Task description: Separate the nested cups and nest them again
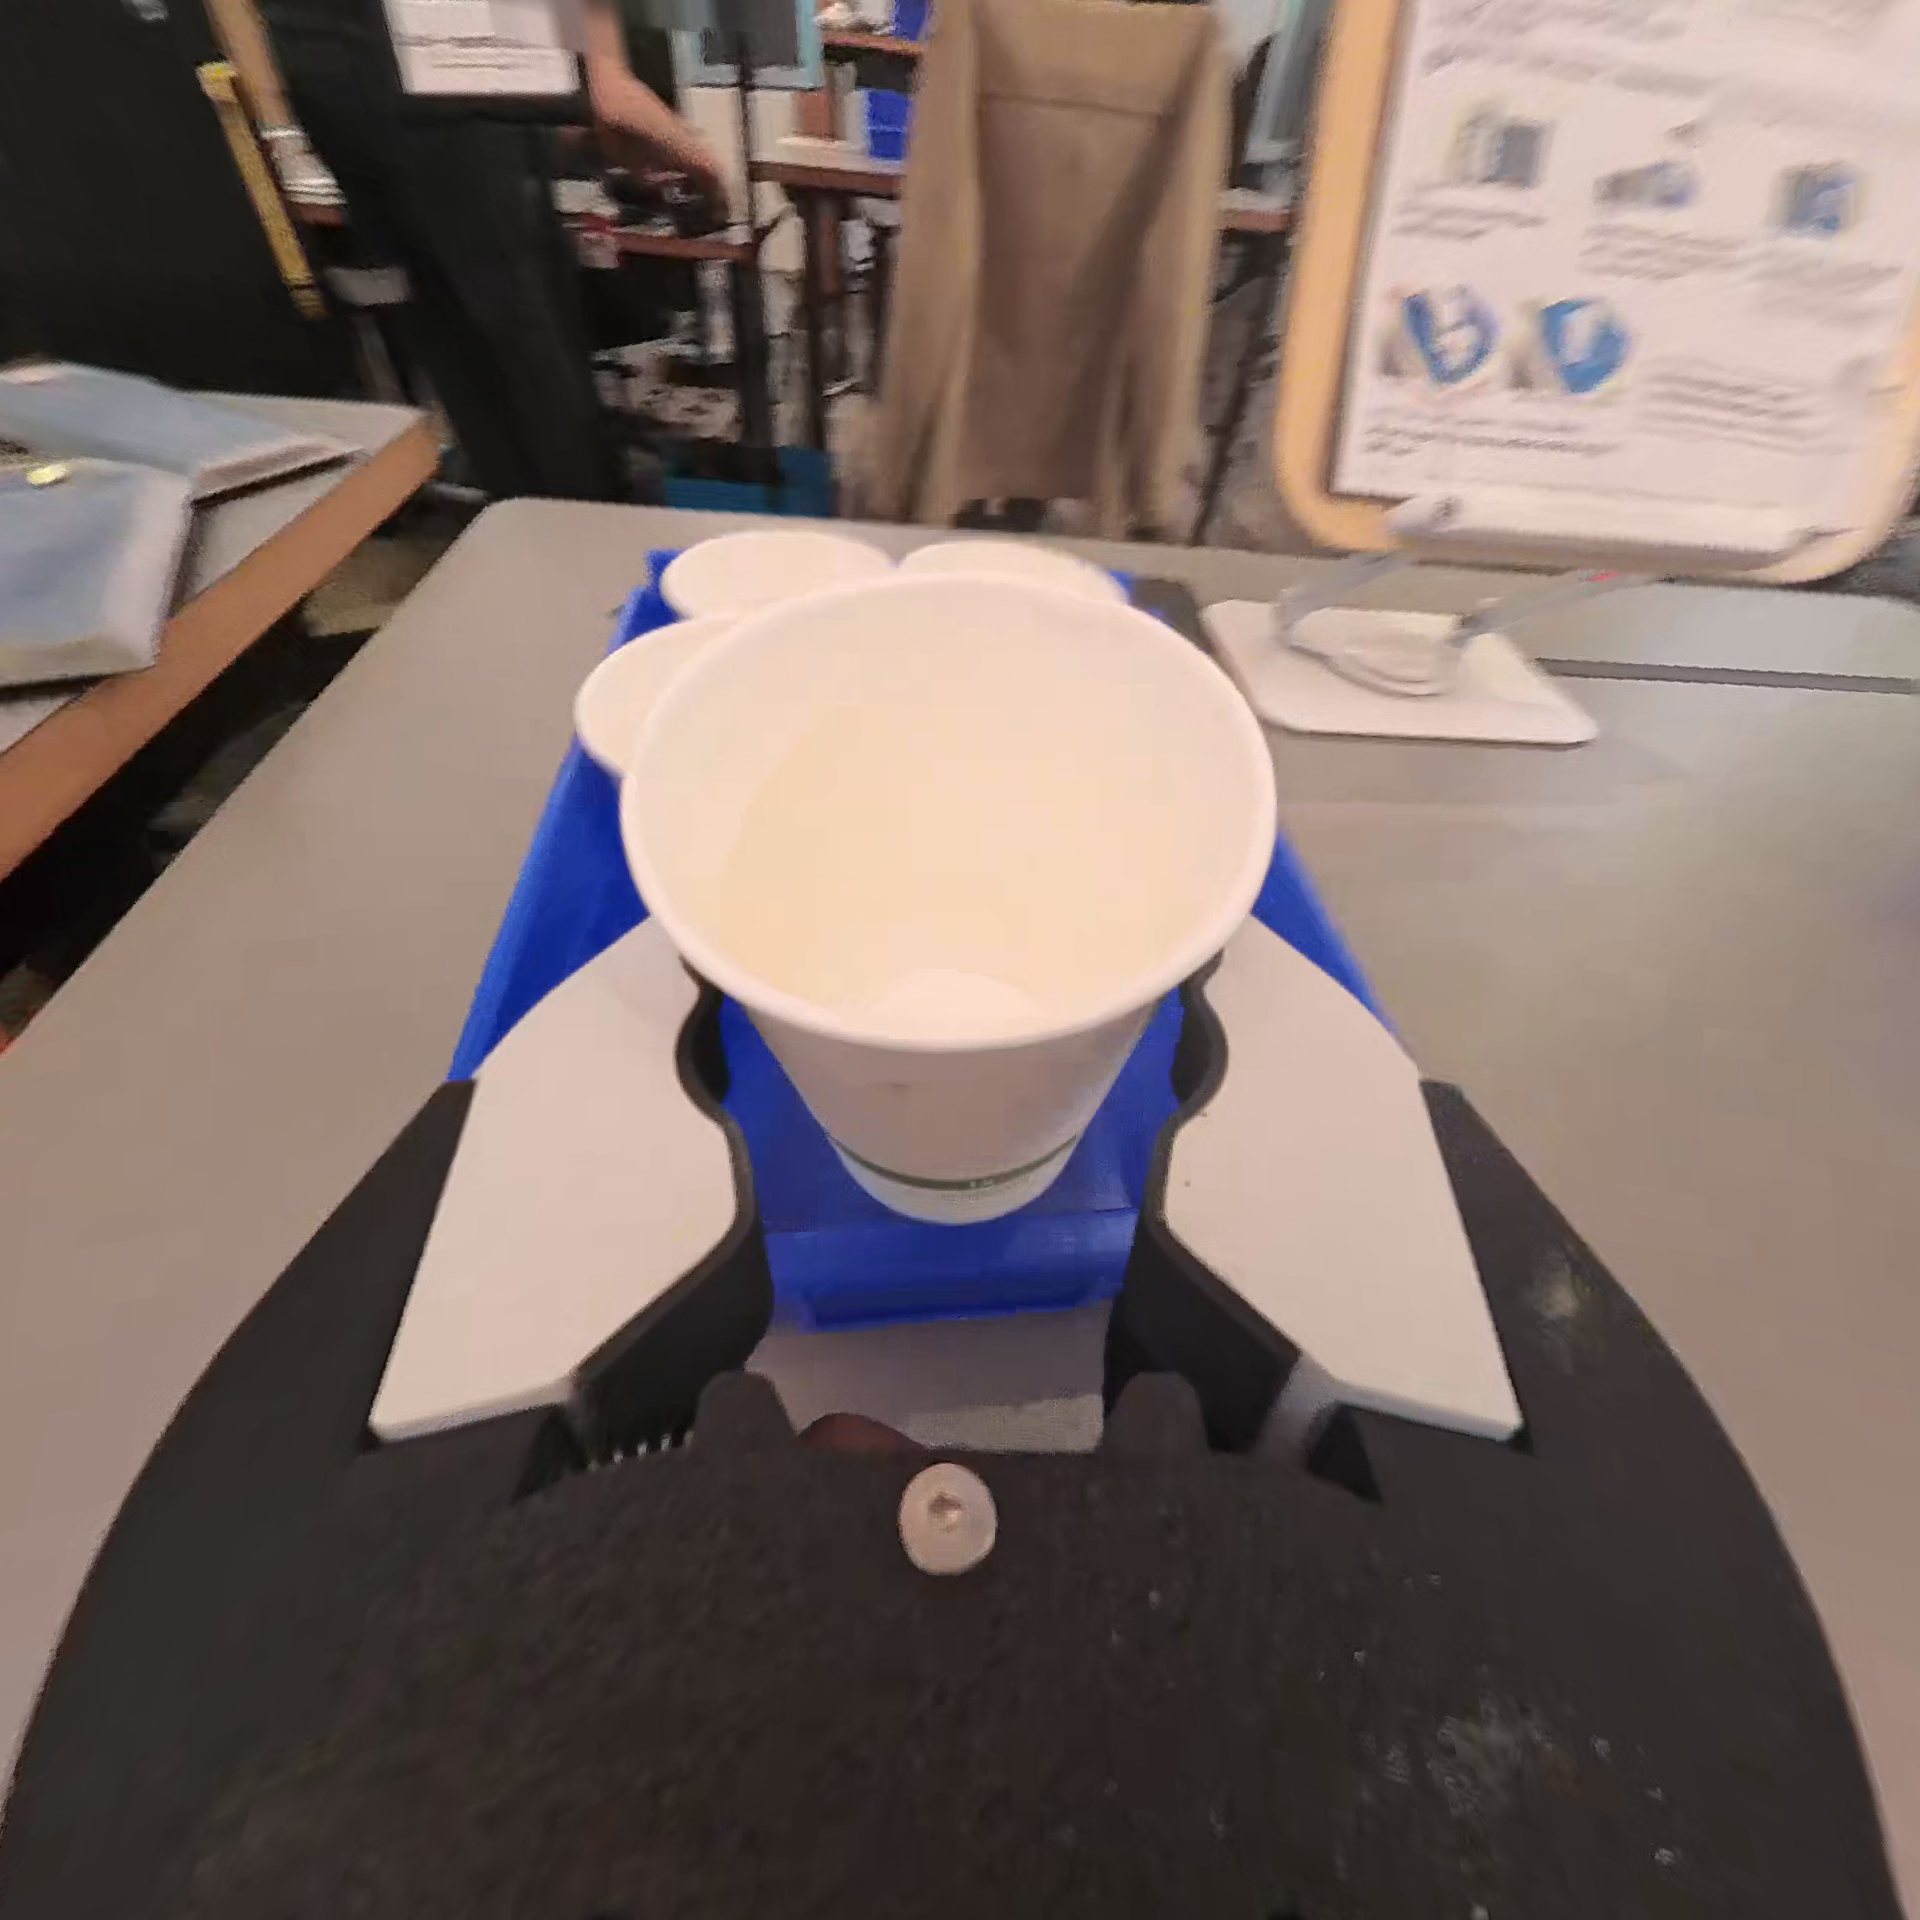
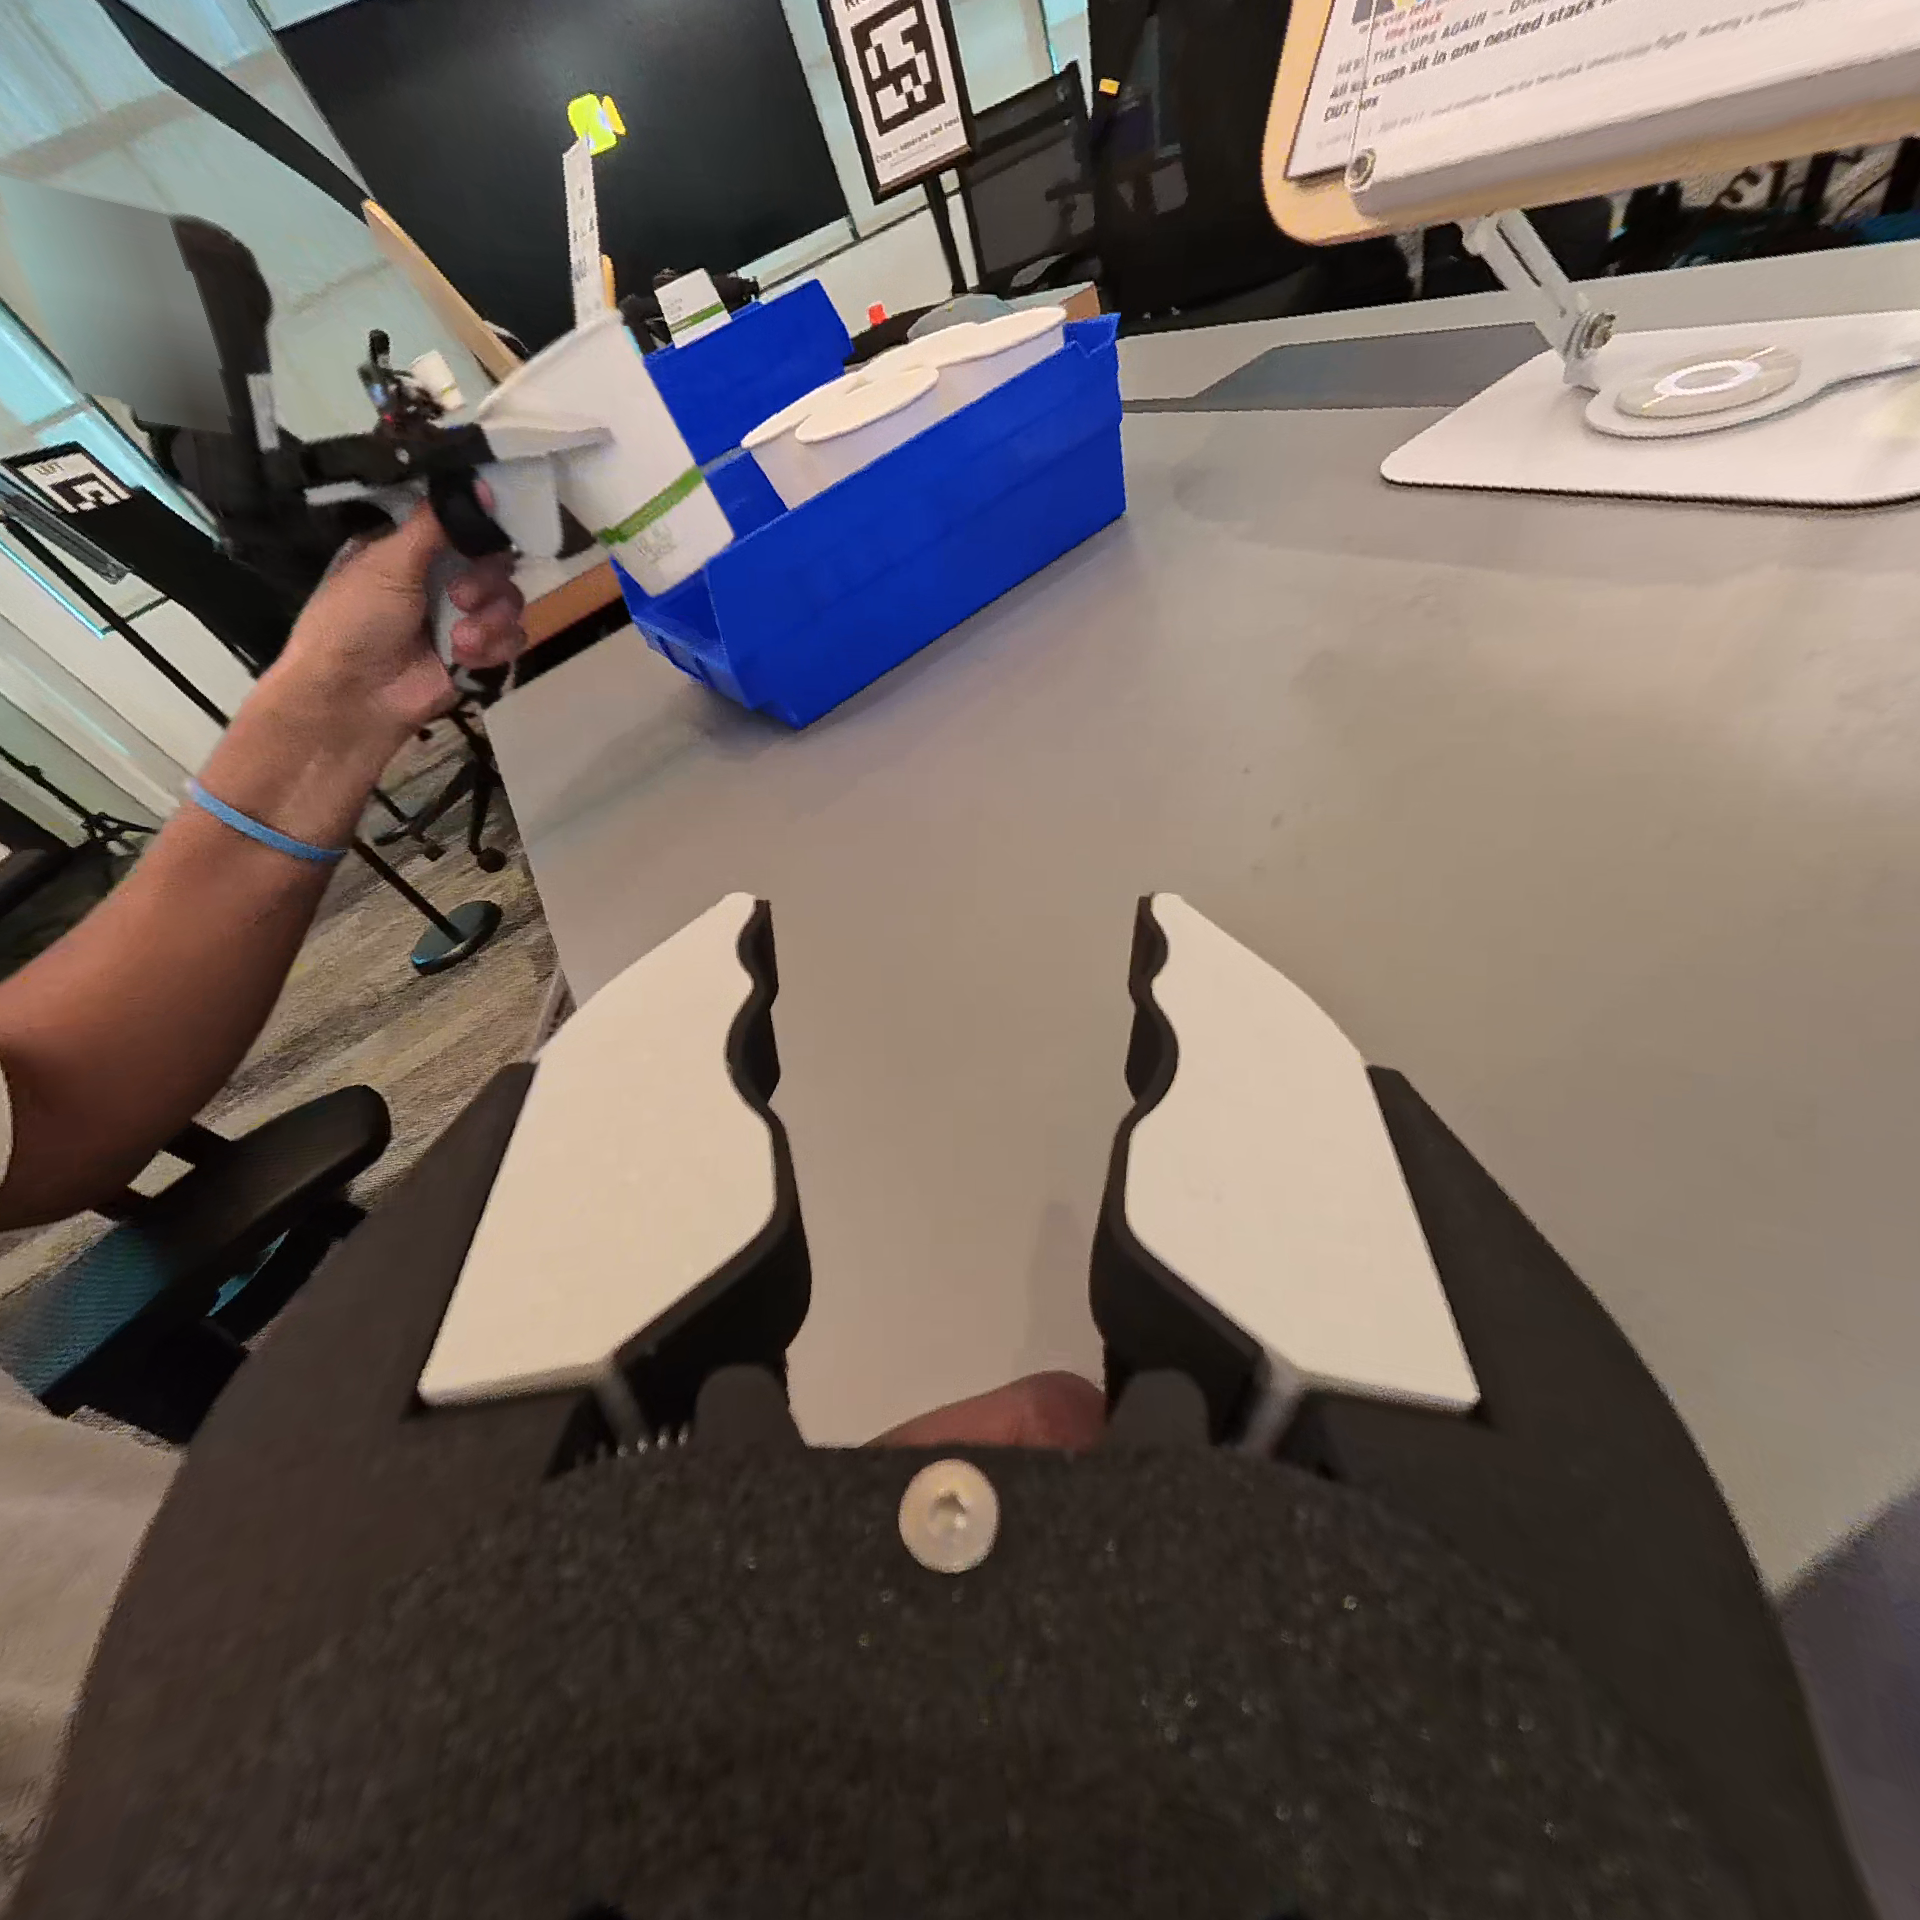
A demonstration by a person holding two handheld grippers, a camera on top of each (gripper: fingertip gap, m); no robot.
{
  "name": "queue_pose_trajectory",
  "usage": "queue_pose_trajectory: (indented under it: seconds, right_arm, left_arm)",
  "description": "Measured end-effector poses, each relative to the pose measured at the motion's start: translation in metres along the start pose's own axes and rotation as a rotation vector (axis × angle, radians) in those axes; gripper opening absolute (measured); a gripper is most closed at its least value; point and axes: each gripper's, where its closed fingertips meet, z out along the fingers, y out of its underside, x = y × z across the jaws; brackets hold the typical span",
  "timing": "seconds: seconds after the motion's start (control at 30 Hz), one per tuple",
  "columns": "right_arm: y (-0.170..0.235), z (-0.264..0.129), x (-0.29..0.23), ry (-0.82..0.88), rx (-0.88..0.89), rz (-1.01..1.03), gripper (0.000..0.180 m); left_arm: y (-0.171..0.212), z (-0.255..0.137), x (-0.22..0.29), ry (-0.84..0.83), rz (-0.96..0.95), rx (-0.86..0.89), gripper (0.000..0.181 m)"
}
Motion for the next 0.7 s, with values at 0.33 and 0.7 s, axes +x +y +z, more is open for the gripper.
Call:
queue_pose_trajectory:
  seconds: [0.33, 0.7]
  right_arm:
    - [-0.03, 0.024, -0.023, -0.201, -0.027, -0.069, 0.067]
    - [-0.074, 0.083, -0.061, -0.341, -0.058, -0.279, 0.078]
  left_arm:
    - [-0.071, -0.022, 0.127, 0.636, 0.05, 0.039, 0.084]
    - [-0.028, -0.028, 0.306, 1.23, 0.357, -0.123, 0.084]
